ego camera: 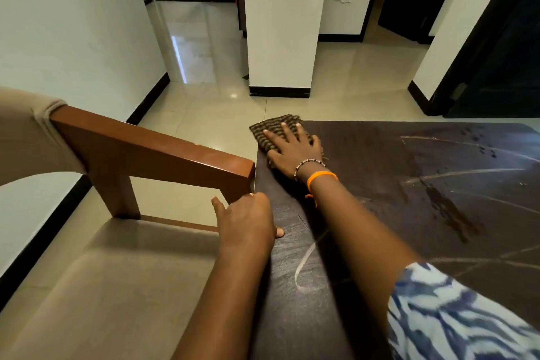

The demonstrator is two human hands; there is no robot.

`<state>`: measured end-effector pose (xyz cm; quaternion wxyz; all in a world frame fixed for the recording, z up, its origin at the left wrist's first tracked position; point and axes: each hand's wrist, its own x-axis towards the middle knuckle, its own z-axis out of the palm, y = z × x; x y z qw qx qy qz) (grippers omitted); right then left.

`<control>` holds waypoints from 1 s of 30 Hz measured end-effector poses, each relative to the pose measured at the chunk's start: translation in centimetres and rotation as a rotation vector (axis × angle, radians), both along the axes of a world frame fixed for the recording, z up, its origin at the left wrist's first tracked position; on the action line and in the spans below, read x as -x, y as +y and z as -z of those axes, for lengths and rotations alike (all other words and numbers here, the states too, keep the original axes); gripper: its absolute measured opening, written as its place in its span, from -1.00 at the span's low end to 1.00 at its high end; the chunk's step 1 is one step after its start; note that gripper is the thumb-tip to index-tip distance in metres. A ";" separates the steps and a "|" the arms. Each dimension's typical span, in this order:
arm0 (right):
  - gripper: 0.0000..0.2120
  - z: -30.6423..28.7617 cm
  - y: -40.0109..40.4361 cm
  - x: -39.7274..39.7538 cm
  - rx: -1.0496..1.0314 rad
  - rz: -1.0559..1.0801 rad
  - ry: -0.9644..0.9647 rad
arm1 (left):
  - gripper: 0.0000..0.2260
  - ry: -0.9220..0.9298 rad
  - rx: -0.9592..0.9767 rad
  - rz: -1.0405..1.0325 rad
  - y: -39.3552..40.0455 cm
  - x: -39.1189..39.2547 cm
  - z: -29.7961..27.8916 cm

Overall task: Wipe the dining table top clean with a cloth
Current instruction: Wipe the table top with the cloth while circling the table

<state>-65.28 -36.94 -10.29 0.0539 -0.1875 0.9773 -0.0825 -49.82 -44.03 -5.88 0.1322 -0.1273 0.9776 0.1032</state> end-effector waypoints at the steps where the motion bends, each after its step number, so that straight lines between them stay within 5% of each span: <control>1: -0.51 0.2 -0.2 -1.2 0.004 -0.058 0.010 | -0.67 -0.005 0.010 0.002 0.0 0.0 -0.1; 6: -0.49 0.1 5.9 -3.6 -0.004 -0.118 0.069 | -0.65 -0.006 0.031 -0.001 0.1 0.1 -0.2; 11: -0.51 -0.7 15.8 -2.9 -0.026 0.334 0.018 | -0.66 0.065 -0.002 -0.027 -0.2 -0.1 0.4; 14: -0.50 -0.9 14.7 -3.8 -0.024 0.503 -0.019 | -0.65 0.097 -0.058 -0.060 -0.6 -0.2 0.9; 21: -0.50 0.1 1.8 -9.1 0.026 -0.032 0.011 | -0.58 0.095 -0.121 -0.015 -1.4 -0.9 0.4; 23: -0.50 -0.3 2.6 -9.2 0.005 -0.095 0.003 | -0.41 0.039 -0.098 0.040 -1.7 -1.8 0.3; 26: -0.50 -0.7 7.0 -8.0 -0.026 -0.107 -0.006 | -0.12 0.011 0.048 0.050 -1.7 -3.4 0.5; 30: -0.50 -1.1 15.7 -6.6 -0.049 0.171 -0.025 | -0.18 -0.015 0.057 0.097 -0.6 -4.3 0.5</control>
